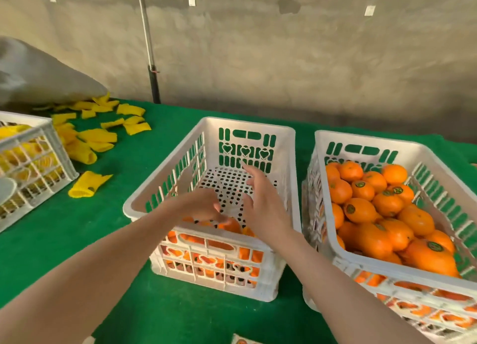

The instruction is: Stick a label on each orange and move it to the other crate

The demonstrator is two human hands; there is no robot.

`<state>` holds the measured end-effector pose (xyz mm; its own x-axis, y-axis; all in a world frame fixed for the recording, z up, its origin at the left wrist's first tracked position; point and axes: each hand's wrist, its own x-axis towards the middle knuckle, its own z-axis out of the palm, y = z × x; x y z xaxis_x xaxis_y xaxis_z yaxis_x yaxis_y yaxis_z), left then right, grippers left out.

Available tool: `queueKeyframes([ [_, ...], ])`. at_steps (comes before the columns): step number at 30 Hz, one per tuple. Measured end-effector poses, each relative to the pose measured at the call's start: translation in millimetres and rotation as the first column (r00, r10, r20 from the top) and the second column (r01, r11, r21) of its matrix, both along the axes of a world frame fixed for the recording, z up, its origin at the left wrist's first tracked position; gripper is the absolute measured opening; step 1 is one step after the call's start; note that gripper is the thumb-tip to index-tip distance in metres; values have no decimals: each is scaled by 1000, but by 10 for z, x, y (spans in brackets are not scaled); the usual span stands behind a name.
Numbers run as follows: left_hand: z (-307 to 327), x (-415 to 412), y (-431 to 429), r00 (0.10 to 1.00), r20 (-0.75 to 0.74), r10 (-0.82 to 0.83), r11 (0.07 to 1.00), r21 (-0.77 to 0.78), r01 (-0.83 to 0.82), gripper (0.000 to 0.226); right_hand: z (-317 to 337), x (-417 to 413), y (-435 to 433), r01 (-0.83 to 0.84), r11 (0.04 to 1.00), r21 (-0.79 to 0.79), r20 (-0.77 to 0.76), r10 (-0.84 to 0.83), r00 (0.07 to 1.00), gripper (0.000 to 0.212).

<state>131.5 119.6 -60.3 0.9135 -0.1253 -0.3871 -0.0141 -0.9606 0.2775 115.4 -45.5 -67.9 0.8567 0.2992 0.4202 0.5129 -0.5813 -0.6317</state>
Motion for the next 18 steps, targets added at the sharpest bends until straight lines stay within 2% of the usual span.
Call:
queueKeyframes([
  [2,-122,91,-145,979,-203,-29,986,153,61,39,-11,6,-20,15,1000,4,-11,-15,1000,64],
  [5,-190,143,-309,938,-344,-51,981,161,112,36,-25,4,-39,40,999,-35,19,-39,999,62],
  [8,-147,132,-345,942,-321,-102,975,156,159,32,-37,17,-44,80,996,-31,13,-80,997,61],
  [10,-106,149,-255,957,-282,-72,988,112,107,33,-28,19,-46,109,994,3,-2,-109,994,61],
  [12,-47,161,-92,963,-268,28,982,-174,-77,44,-12,16,-53,132,989,69,-24,-131,991,60],
  [13,5,139,-9,962,-265,64,911,-377,-165,50,-8,17,-59,144,983,110,-33,-141,989,60],
  [15,122,67,99,969,-233,76,685,-694,-221,59,6,14,-72,166,967,195,-46,-160,986,56],
  [18,227,-52,114,983,-172,65,438,-880,-183,67,50,-4,-114,172,927,333,-62,-160,985,47],
])
